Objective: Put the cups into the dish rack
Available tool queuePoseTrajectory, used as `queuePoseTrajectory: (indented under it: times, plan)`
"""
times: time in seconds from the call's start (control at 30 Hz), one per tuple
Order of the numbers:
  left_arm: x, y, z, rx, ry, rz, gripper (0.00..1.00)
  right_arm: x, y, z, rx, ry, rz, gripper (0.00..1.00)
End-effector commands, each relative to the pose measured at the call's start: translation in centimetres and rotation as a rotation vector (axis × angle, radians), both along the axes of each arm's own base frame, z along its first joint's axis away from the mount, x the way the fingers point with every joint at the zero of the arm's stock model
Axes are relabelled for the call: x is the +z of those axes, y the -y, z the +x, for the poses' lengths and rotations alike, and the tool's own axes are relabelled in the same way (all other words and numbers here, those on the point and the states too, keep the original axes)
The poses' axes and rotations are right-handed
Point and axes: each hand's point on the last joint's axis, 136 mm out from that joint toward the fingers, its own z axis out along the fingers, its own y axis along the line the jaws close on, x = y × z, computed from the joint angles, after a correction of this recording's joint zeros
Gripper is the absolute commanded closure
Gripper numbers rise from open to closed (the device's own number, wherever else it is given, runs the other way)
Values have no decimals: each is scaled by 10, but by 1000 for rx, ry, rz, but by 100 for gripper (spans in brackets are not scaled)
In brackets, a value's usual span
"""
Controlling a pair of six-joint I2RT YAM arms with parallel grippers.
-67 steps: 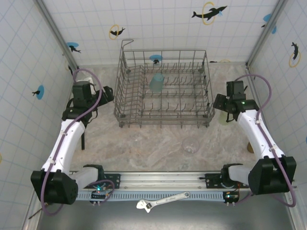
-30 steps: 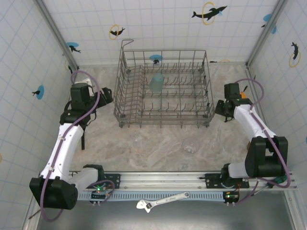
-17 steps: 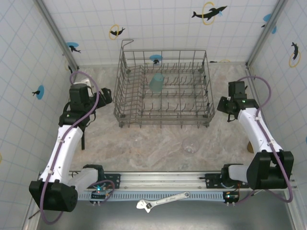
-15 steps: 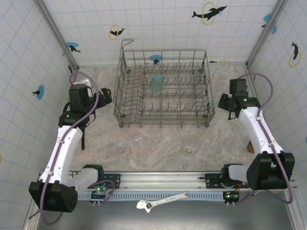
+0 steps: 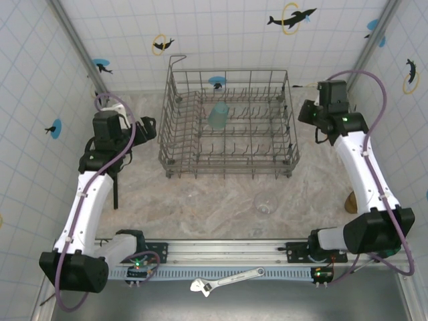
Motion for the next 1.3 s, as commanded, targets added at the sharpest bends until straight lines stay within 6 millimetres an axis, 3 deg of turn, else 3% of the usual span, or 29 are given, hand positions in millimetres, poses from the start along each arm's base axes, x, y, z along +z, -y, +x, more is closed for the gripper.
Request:
queuePoseTrajectory:
  times: [0.0, 0.27, 0.5, 0.67, 0.8, 0.93, 1.27]
  plan:
    - [15, 12, 5, -49, 22, -52, 3, 27, -27, 8, 60, 71, 41, 100]
    - [31, 33, 14, -128, 44, -159, 2, 26, -79, 15, 192, 88, 140, 100]
    - [52, 44, 29, -144, 85, -211, 2, 25, -103, 18, 269, 104, 211, 100]
    - [65, 70, 41, -180, 101, -228, 2, 20, -119, 22, 348, 104, 302, 100]
    - [68, 94, 51, -202, 111, -237, 2, 22, -131, 23, 439, 125, 486, 100]
    - [71, 116, 62, -237, 111, -262, 2, 25, -131, 25, 496, 177, 643, 100]
    - [71, 158, 81, -322, 106, -332, 3, 31, -144, 31, 561, 252, 789, 100]
